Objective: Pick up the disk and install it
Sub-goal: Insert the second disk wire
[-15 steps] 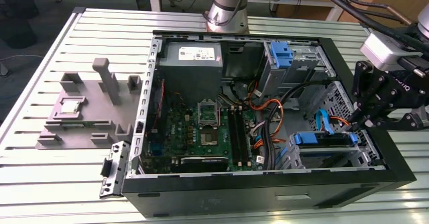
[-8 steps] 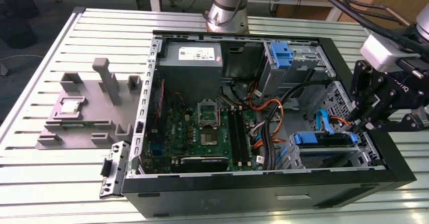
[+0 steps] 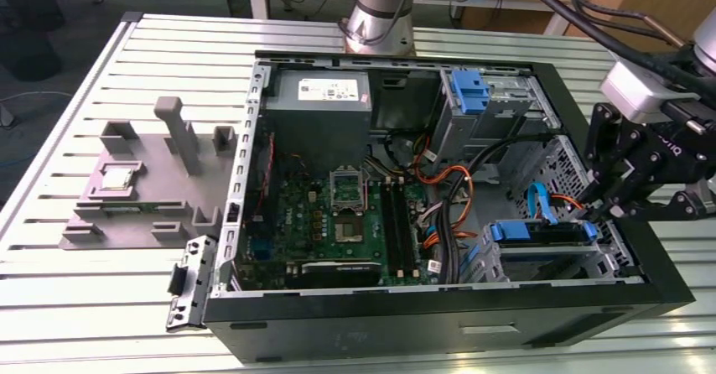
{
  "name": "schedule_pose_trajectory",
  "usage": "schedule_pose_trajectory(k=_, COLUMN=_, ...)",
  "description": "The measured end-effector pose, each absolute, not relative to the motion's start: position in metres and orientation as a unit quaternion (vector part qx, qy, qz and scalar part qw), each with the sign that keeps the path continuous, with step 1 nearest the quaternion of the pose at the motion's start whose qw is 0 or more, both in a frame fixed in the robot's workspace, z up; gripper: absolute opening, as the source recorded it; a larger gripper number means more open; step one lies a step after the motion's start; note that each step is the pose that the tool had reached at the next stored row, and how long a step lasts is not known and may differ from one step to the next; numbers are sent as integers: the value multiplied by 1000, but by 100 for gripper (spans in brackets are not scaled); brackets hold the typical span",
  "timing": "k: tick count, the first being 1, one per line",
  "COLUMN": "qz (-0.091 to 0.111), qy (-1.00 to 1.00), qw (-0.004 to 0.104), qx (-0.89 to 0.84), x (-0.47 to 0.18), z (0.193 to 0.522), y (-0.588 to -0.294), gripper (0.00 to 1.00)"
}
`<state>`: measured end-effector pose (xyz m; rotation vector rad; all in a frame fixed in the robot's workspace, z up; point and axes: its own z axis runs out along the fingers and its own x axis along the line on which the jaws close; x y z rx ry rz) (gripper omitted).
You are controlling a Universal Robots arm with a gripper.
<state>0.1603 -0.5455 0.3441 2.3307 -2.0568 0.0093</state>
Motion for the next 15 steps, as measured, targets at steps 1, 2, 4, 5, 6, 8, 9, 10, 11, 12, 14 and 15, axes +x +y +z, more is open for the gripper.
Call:
schedule_pose_trajectory(k=1, qz=3, qy=-662, qw=17, qx=750, x=160, z=343, y=-545, gripper=31)
schedule_pose_trajectory(k=2, qz=3, qy=-662, qw=17, qx=750, x=160, z=343, y=-545, gripper=31)
schedule_pose_trajectory(k=4, qz=3, qy=-662, qw=17, qx=750, x=160, z=342, y=-545, gripper=31)
schedule_pose_trajectory(k=5, qz=3, qy=-662, qw=17, qx=750, x=160, z=341, y=-545, gripper=31)
schedule_pose_trajectory(k=6, qz=3, qy=-662, qw=17, qx=750, x=160, z=341, y=-545, gripper=31)
schedule_pose_trajectory(k=8, qz=3, qy=-662, qw=17, qx=750, x=160, z=341, y=-545, gripper=31)
schedule_pose_trajectory(k=9, qz=3, qy=-662, qw=17, qx=750, x=160, z=341, y=-545, gripper=31)
schedule_pose_trajectory(k=10, qz=3, qy=-662, qw=17, qx=750, x=160, z=341, y=-545, gripper=31)
schedule_pose_trajectory(k=11, qz=3, qy=-662, qw=17, qx=750, x=160, z=341, y=-545, gripper=31)
schedule_pose_trajectory(k=12, qz=3, qy=-662, qw=17, qx=750, x=160, z=341, y=-545, gripper=31)
schedule_pose_trajectory(k=14, qz=3, qy=-662, qw=17, qx=750, x=160, z=341, y=-545, gripper=31)
schedule_pose_trajectory(k=15, qz=3, qy=-662, qw=17, qx=750, x=160, z=341, y=-545, gripper=29)
